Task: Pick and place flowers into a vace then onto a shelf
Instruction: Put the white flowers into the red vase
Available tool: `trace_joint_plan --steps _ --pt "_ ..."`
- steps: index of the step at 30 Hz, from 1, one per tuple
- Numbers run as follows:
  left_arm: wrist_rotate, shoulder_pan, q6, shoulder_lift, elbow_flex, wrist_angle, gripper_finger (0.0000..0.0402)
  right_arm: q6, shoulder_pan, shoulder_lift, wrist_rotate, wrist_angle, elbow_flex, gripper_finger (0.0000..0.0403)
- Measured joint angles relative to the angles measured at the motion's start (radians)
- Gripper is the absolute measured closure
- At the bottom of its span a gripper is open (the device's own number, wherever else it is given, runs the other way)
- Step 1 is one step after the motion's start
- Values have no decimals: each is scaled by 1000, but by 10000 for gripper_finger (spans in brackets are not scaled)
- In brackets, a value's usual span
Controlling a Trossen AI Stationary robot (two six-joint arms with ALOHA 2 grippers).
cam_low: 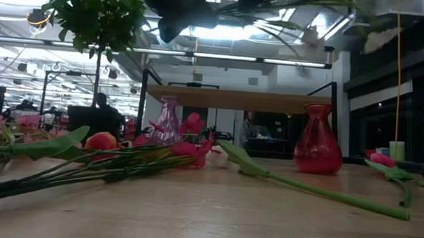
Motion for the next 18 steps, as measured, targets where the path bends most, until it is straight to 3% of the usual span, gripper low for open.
trace_joint_plan --steps 11,18 --pt "11 45 42 0 0 -1 389 -5 2 0 -12 9 14 268" --pt "25 86 72 -11 0 -12 389 -4 4 1 -10 -57 124 257"
